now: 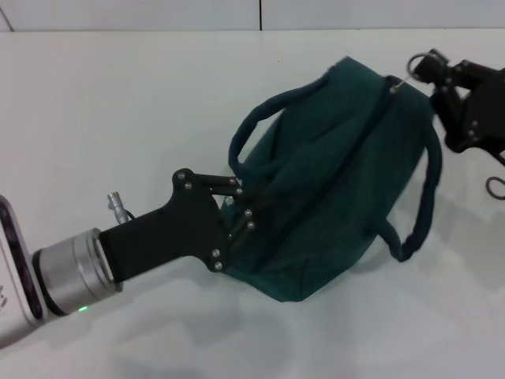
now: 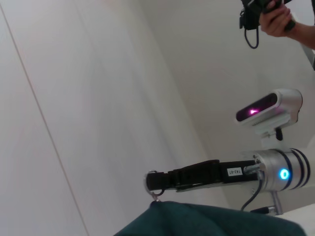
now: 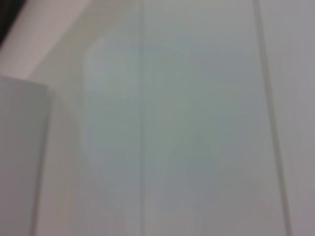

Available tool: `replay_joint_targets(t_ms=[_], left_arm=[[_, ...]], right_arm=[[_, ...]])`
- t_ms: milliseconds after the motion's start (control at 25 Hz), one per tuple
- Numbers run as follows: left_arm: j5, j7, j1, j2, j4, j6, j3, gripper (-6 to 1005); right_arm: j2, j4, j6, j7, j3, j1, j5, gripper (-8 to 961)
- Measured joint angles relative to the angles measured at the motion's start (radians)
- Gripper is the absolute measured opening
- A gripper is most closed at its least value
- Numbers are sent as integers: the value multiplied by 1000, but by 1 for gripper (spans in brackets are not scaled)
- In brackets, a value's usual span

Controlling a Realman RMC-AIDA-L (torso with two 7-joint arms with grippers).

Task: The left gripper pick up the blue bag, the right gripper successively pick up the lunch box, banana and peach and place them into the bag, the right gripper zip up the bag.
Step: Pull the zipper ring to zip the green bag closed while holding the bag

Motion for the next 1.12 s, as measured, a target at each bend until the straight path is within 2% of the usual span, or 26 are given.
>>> replay_joint_targets(t_ms=[240, 400, 600, 760, 880, 1120], left_arm=[[-10, -65, 7, 12, 39, -19, -6, 115], [-23, -90, 7, 14, 50, -36, -7, 126], [-69, -10, 24, -11, 43, -49, -8, 140], [-104, -11, 33, -16, 24, -44, -4, 151], [-119, -60, 28, -12, 9, -30, -7, 159], [-180, -246, 27, -6, 21, -16, -8, 289]], right_arm=[[0, 63, 18, 35, 5, -1, 97, 5], [0, 69, 35, 76, 0, -1, 104, 5], [0, 67, 35, 81, -2, -1, 100, 5], [0, 65, 32, 85, -6, -1, 97, 5], [0, 65, 30, 85, -9, -1, 97, 5], [0, 65, 28, 85, -19, -1, 97, 5]])
